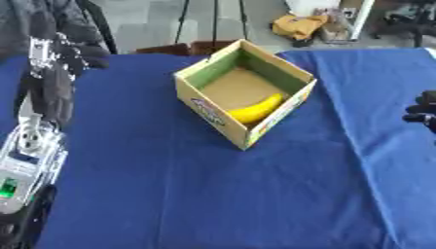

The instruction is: Pick up objects on the table and place them in the box.

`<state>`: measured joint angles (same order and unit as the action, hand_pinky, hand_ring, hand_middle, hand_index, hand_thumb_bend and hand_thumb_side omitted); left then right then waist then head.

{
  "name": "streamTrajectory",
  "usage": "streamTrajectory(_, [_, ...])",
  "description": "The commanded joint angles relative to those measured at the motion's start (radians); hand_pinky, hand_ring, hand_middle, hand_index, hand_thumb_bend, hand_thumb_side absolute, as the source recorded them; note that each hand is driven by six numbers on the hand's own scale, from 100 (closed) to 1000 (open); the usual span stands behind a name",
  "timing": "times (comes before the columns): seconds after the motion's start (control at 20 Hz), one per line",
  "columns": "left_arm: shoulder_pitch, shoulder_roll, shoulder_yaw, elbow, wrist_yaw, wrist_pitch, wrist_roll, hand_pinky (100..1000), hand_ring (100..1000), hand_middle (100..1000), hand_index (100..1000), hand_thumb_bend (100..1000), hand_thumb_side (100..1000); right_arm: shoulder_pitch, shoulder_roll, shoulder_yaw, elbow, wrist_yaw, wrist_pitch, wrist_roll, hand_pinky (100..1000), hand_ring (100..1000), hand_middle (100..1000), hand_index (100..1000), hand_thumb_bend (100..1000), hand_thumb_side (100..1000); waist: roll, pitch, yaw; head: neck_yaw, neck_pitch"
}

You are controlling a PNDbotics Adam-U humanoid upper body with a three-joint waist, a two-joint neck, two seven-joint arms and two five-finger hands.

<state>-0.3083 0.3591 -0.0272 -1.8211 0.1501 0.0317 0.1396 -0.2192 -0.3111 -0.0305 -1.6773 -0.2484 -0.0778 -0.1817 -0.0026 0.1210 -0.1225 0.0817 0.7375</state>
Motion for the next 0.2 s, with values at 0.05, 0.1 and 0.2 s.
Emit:
streamTrajectory(0.05, [-0.008, 0.004, 0.005, -0.005, 0.005, 0.005, 0.000, 609, 620, 638, 726, 580, 1000, -0.007, -0.010, -0.009, -0.013, -0.006, -0.001, -0.005, 542, 551, 533, 597, 100, 896, -0.004, -0.008, 0.002, -0.005, 0.003])
streamTrajectory(0.1, [-0.008, 0.002, 0.006, -0.005, 0.004, 0.005, 0.000, 609, 620, 637, 726, 580, 1000, -0.008, -0.010, -0.009, -0.013, -0.007, -0.001, -0.005, 542, 551, 533, 597, 100, 896, -0.005, -0.007, 0.002, -0.007, 0.000])
streamTrajectory(0.2, [-0.007, -0.001, 0.006, -0.003, 0.005, 0.006, 0.001, 609, 619, 637, 724, 578, 1000, -0.009, -0.011, -0.009, -0.013, -0.006, -0.001, -0.004, 542, 551, 533, 597, 100, 896, -0.005, -0.007, 0.003, -0.007, 0.004])
